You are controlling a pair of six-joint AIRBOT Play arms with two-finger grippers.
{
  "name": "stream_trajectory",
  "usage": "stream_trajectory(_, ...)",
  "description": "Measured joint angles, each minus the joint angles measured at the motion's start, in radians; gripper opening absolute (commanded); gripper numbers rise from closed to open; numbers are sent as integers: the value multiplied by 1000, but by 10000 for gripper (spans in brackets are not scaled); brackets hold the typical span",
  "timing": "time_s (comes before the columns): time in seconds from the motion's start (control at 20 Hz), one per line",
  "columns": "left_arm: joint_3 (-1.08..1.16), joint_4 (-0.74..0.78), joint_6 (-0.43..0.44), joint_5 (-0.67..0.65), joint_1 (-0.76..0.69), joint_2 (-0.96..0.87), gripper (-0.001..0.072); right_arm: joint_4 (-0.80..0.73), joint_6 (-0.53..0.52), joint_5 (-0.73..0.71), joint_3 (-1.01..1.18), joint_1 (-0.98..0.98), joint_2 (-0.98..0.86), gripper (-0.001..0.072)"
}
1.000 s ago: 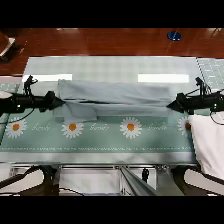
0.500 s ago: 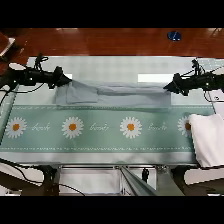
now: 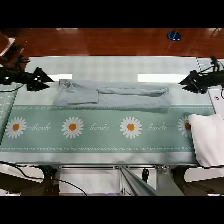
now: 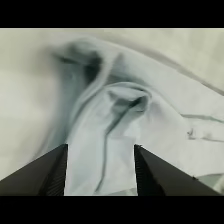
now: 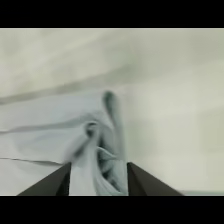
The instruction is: Fold the shirts.
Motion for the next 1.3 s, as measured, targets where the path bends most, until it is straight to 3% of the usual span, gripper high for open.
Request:
stream_trajectory(0.2, -177, 30, 21, 108, 34, 200, 506, -32, 22, -13, -89, -14, 17, 409)
stream_trajectory(0.45, -438, -8, 58, 280, -80, 396, 506, 54, 5, -91, -164, 46, -8, 415)
stream_trajectory(0.65, -510, -20, 68, 357, -216, 434, 506, 71, 5, -156, -178, 96, -32, 415)
stream_trajectory(0.85, -529, -24, 69, 420, -324, 440, 506, 77, 19, -134, -182, 122, -59, 413)
stream_trajectory(1.0, -534, -30, 69, 454, -383, 430, 502, 79, 13, -106, -182, 166, -68, 349)
stream_trajectory(1.05, -534, -33, 69, 458, -399, 425, 454, 81, 5, -99, -182, 181, -70, 214)
stream_trajectory(1.1, -535, -34, 68, 462, -415, 420, 310, 79, -4, -89, -181, 195, -72, 20)
stream_trajectory(1.15, -536, -37, 68, 465, -429, 415, 84, 89, -14, -72, -177, 205, -71, 17)
stream_trajectory(1.2, -535, -37, 68, 466, -440, 412, 14, 112, -28, -60, -173, 209, -61, 17)
stream_trajectory(1.3, -536, -42, 69, 469, -459, 407, 14, 127, -47, -31, -169, 208, -24, 17)
